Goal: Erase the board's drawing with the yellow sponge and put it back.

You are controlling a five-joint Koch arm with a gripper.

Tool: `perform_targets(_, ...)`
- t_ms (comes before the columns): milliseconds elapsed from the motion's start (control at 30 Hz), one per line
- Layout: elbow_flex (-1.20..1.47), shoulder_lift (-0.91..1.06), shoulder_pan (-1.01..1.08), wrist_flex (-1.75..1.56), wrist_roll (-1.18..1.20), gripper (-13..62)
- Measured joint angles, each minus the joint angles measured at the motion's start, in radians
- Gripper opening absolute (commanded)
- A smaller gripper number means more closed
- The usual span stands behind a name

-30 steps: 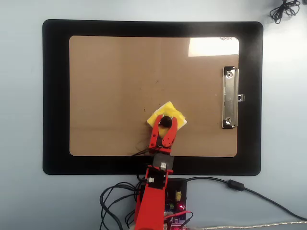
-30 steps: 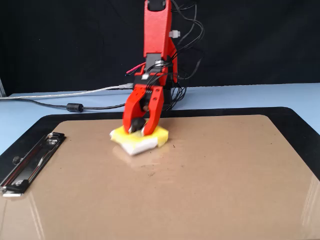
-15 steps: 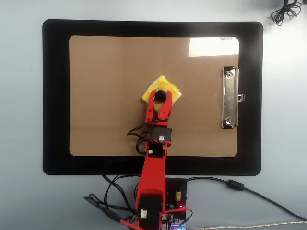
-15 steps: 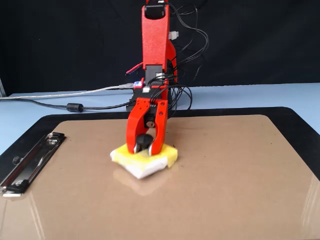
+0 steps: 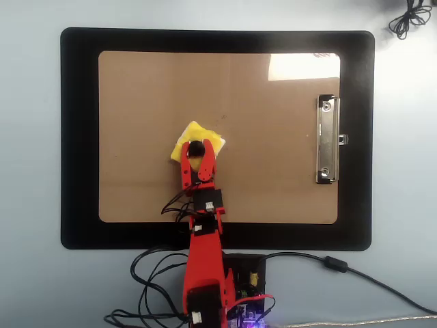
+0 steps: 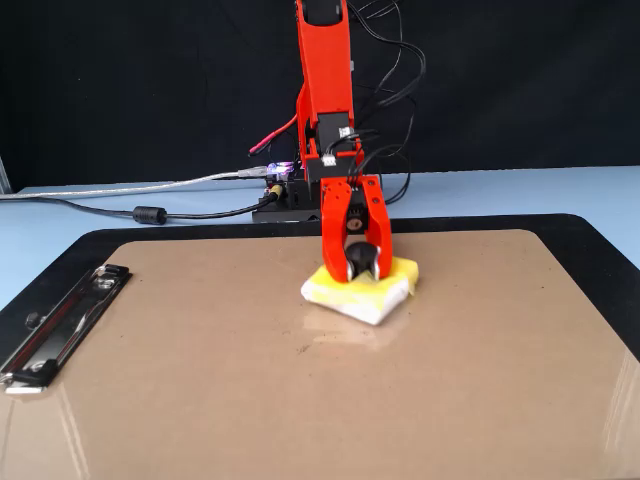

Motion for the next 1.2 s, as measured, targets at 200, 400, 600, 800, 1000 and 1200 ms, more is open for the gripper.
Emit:
perform_targets(200,0.017,0.112,-0.023,0.061,0.002,-8.2)
perform_targets(400,0.051,0.476,-0.291,0.414,-0.1,-8.2)
perform_targets(600,-0.021,0.529,-0.62,0.549,-0.216,-8.2)
perform_targets(800,-0.058,0.445,-0.699,0.549,-0.221,-8.2)
perform_targets(1000,-0.067,0.4,-0.699,0.551,-0.221,-8.0)
perform_targets(1200,-0.072,0.356,-0.699,0.549,-0.221,17.9)
